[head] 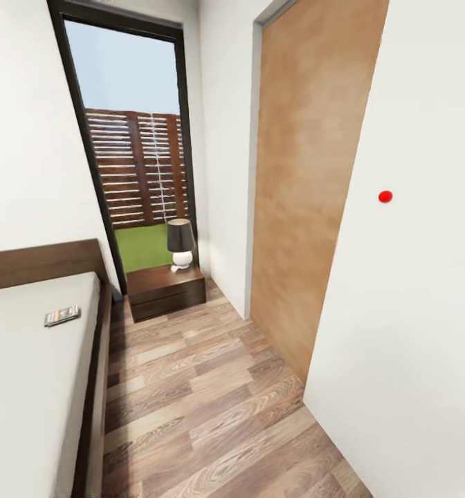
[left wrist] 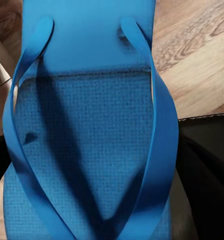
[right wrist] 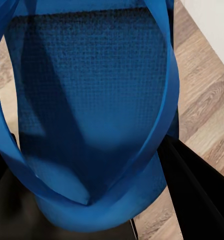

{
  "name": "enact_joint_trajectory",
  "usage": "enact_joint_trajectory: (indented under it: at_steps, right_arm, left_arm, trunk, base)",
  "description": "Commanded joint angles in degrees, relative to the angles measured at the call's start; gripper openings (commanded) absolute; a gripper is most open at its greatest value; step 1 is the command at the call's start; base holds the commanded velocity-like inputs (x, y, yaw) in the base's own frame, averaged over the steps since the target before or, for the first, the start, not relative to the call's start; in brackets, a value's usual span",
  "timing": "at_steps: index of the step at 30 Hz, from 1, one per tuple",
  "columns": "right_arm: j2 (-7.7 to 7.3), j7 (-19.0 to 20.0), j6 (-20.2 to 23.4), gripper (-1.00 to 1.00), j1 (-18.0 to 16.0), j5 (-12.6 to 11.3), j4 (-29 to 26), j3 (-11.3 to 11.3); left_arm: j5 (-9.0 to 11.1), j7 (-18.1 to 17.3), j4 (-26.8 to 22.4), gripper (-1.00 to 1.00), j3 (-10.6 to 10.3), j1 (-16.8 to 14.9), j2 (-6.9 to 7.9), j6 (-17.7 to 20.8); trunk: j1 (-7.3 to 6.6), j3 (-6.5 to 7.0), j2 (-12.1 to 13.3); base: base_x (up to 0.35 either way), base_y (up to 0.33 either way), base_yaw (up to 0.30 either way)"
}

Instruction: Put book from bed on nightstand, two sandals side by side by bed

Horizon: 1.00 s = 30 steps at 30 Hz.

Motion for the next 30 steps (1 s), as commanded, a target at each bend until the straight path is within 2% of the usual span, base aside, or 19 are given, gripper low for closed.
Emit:
enact_joint_trajectory:
  at_steps: [1, 14, 30]
  right_arm:
    - [-0.02, -0.3, -0.2, -1.0, 0.0, -0.6, -0.1, 0.5]
    - [-0.01, -0.3, -0.2, -1.0, 0.0, -0.5, -0.1, 0.5]
    - [-0.01, -0.3, -0.2, -1.0, 0.0, -0.4, -0.1, 0.5]
  left_arm:
    - [0.3, 0.2, 0.1, -1.0, -0.5, -0.1, -0.02, -0.2]
    - [0.4, 0.2, 0.0, -1.0, -0.5, -0.1, -0.01, -0.2]
    - [0.5, 0.2, 0.0, -1.0, -0.5, -0.1, 0.16, -0.3]
  trunk:
    - [0.04, -0.11, -0.1]
    - [0.04, -0.11, -0.1]
    - [0.04, -0.11, -0.1]
  base:
    - [0.123, -0.027, 0.26]
    - [0.174, -0.084, 0.244]
    - [0.266, -0.15, 0.025]
